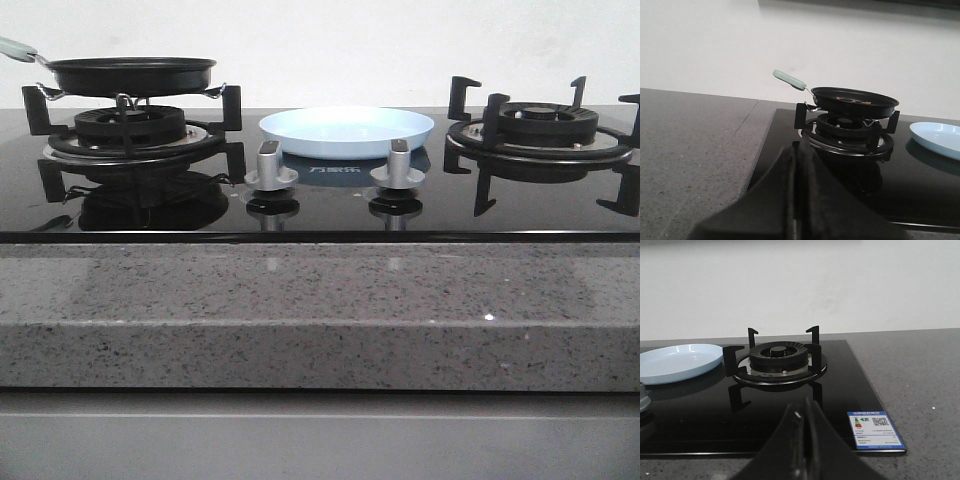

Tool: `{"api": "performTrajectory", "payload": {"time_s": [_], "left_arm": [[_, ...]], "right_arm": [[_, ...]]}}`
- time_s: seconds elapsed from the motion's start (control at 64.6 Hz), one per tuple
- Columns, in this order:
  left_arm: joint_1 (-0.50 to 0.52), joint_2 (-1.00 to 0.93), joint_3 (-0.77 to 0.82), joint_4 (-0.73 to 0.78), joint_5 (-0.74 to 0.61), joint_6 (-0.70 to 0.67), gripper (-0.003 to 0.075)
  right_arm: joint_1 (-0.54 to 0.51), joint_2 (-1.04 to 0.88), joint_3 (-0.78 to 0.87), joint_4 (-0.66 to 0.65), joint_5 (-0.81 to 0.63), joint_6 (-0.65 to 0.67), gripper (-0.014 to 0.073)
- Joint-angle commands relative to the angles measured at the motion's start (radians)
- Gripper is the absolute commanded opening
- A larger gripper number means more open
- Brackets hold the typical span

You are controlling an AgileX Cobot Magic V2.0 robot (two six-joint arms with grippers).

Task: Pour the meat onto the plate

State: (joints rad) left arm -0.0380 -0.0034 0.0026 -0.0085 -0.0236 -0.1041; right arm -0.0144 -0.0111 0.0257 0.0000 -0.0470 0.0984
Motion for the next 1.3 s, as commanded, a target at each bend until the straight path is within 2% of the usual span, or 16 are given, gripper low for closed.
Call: {"api": "performTrajectory", "payload": {"time_s": [0.0, 0.759, 0.976, 1.099, 1.285], "left_arm": [[-0.008, -0.018, 0.006, -0.007, -0.08, -0.006, -0.002], [-0.008, -0.018, 0.006, -0.007, -0.08, -0.006, -0.002], [-0.008, -0.016, -0.01, -0.007, -0.132, -0.006, -0.002], [-0.008, -0.013, -0.107, -0.007, -0.094, -0.006, -0.002], [-0.008, 0.016, -0.298, -0.007, 0.066, -0.006, -0.002]], "right_arm": [[-0.007, -0.017, -0.005, -0.012, -0.087, -0.003, -0.0115], [-0.007, -0.017, -0.005, -0.012, -0.099, -0.003, -0.0115], [-0.007, -0.016, -0.015, -0.011, -0.144, -0.003, -0.0115], [-0.007, -0.016, -0.116, -0.011, -0.041, -0.003, -0.0115], [-0.007, 0.042, -0.337, -0.012, 0.194, -0.008, -0.0115]]}}
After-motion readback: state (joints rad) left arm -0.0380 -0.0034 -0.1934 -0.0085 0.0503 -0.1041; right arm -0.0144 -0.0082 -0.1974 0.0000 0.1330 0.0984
